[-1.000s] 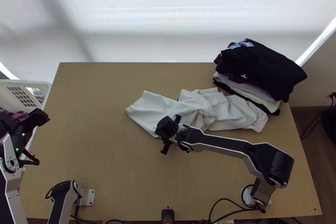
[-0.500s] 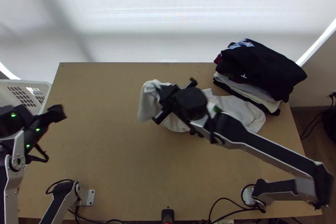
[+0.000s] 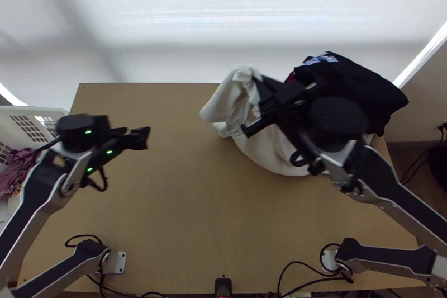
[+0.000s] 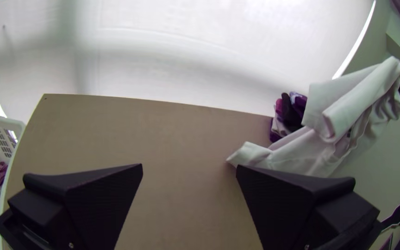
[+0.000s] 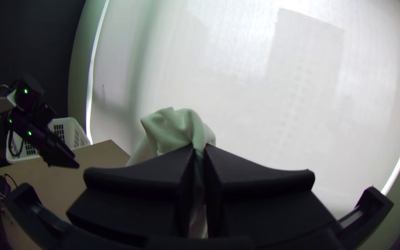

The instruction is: Fold the t-shirt

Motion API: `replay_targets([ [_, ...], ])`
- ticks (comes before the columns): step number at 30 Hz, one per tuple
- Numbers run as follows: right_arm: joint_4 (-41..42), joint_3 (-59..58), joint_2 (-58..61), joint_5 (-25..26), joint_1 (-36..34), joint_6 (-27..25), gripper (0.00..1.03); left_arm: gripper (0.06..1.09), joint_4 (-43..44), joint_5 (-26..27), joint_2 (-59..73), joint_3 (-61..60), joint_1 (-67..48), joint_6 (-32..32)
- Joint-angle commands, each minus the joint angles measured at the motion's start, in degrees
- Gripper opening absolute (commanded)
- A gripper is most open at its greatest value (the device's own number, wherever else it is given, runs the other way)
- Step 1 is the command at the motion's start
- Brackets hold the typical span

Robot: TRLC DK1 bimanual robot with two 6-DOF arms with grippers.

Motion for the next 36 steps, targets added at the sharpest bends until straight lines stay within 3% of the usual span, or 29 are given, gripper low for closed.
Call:
replay_targets([
  [1,1.4,2.1,-3.6,0.7,-0.7,-1.0,0.03,1.04,2.9,0.1,6.1,2.0,-2.9,2.2],
  [10,1.0,-0.8,-7.3,2.4,-3.1,-1.2,0.03,1.04,11.4,0.2,25.8,10.6,-7.5,0.3],
  [15,1.0,-2.1,-7.9,3.0,-4.0,-1.2,0.03,1.04,15.3,3.2,36.9,17.1,-9.8,-1.2],
  [18,1.0,-2.6,-7.4,3.0,-4.7,-1.3,0.03,1.04,14.8,3.7,42.7,20.7,-12.0,-0.9],
  [26,1.2,-2.2,-5.1,3.1,-5.3,-1.3,0.03,1.04,7.5,12.4,50.9,25.7,-15.1,1.1],
  [29,1.6,-2.0,-4.5,3.2,-5.4,-1.3,0.03,1.03,5.7,12.9,53.2,26.4,-15.6,2.7],
  [30,1.7,-1.9,-4.4,3.2,-5.4,-1.3,0.03,0.99,5.8,12.9,53.5,26.0,-15.6,3.3],
  [31,1.7,-1.8,-4.4,3.2,-5.4,-1.3,0.03,0.86,6.4,12.6,53.5,25.8,-15.5,2.8],
  [32,1.8,-1.8,-4.3,3.2,-5.4,-1.3,0.03,0.65,7.4,11.8,53.7,25.8,-15.0,1.6],
  [34,1.9,-1.5,-4.3,3.2,-5.5,-1.3,0.03,0.14,11.8,7.4,53.8,25.2,-13.8,-1.7],
  [36,1.9,-1.2,-4.3,3.2,-5.9,-1.3,0.03,0.10,13.8,6.5,54.1,25.6,-12.0,-2.2],
])
